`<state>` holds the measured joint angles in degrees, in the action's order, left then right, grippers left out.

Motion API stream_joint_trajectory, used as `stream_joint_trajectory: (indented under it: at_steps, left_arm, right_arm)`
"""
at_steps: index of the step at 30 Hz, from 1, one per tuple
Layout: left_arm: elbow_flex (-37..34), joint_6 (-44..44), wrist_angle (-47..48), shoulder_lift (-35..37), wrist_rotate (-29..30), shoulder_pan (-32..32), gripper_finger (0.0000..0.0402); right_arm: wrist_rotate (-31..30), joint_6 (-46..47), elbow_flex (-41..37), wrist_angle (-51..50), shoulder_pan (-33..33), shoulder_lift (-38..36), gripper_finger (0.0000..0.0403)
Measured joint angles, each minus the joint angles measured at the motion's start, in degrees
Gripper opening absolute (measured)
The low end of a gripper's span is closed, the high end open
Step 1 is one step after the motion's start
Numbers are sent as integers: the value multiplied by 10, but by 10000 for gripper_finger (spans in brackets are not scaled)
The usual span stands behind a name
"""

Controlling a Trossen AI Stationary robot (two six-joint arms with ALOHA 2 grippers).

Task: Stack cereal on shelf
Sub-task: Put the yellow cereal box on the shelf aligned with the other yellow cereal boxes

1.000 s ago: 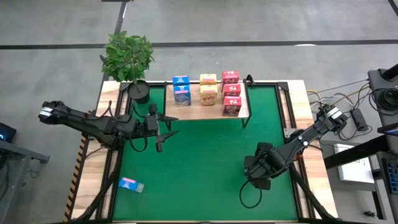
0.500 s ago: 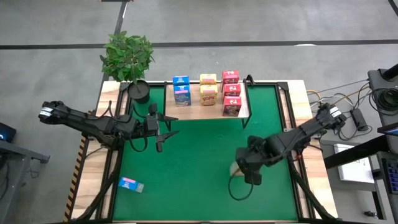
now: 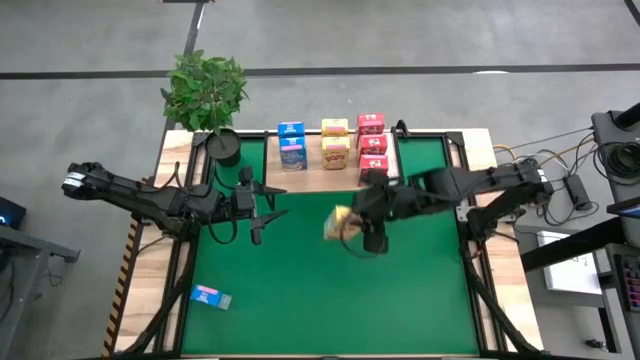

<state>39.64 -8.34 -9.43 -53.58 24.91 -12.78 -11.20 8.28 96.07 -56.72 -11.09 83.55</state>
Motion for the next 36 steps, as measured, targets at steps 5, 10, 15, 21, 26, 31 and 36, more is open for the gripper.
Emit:
stream_joint_trajectory:
  at_steps: [5,10,15,21,26,31,36]
  left_arm:
    - [0,0,0,0,0,0,201]
    - [0,0,1,0,0,0,201]
    - [0,0,1,0,0,0,201]
    - [0,0,2,0,0,0,201]
    - [0,0,4,0,0,0,201]
    - [0,-2,4,0,0,0,201]
    - [0,-2,4,0,0,0,201]
  right_arm:
    - [-1,-67,43,15,41,7,172]
    - [0,-105,92,0,67,47,172]
    - [-9,-137,159,-7,85,117,172]
    - [-9,-184,245,-37,115,186,172]
    - [-9,-195,280,-72,142,216,172]
    - [-9,-197,268,-76,160,214,172]
    - [-8,-197,259,-78,164,211,172]
